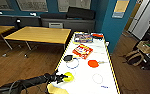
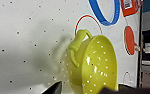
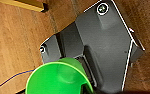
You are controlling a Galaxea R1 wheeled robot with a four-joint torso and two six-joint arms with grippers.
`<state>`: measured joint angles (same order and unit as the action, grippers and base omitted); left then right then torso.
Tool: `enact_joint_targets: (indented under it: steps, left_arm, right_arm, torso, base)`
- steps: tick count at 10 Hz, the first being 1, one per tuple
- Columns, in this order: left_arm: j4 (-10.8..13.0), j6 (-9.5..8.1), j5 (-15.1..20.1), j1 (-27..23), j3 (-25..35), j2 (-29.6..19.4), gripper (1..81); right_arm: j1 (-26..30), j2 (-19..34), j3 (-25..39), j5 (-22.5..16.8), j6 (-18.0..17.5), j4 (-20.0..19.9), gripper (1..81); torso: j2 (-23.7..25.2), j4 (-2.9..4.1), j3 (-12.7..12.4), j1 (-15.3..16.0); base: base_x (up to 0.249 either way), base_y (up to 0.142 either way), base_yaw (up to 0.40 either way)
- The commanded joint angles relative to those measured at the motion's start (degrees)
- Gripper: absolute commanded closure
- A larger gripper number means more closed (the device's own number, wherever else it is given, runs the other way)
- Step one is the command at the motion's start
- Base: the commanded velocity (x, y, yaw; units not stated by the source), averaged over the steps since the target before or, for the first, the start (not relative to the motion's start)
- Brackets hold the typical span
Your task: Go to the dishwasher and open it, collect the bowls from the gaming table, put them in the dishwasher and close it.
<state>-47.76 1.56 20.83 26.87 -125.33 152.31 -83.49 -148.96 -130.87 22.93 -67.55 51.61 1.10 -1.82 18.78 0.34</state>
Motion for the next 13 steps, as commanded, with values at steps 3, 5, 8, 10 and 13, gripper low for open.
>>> enact_joint_targets:
  steps: [3, 5, 8, 10, 13]
  left_arm:
    - [0.21, -1.47, 3.43, -6.35, -1.76, 0.98, 1.0]
    - [0.83, -1.47, 3.42, -4.94, -2.46, 1.6, 1.0]
    - [3.9, -1.47, 3.51, -3.35, -3.69, 2.83, 81.1]
    - [6.01, -1.47, 3.51, -3.0, -3.61, 2.65, 81.1]
    - [6.8, -1.38, 3.51, -4.05, 0.32, 0.91, 81.1]
  right_arm:
    - [1.17, 1.44, 0.1, -1.05, -0.04, 1.29, 81.1]
    - [1.26, 1.44, 0.1, -1.05, -0.13, 1.29, 81.1]
    - [1.53, 1.36, 0.1, -1.05, -0.13, 1.21, 81.1]
    - [1.7, 1.36, 0.1, -1.13, -0.13, 1.21, 81.1]
    - [1.79, 1.27, -0.16, -1.13, -0.13, 1.29, 81.1]
  torso:
    - [0.0, 0.0, 0.0, 0.0]
    - [0.0, 0.0, 0.0, 0.0]
    - [0.0, 0.0, 0.0, 0.0]
    - [0.0, 0.0, 0.0, 0.0]
    - [0.0, 0.0, 0.0, 0.0]
  base:
    - [0.0, 0.0, 0.0]
    - [0.0, 0.0, 0.0]
    - [0.0, 0.0, 0.0]
    - [0.0, 0.0, 0.0]
    - [0.0, 0.0, 0.0]
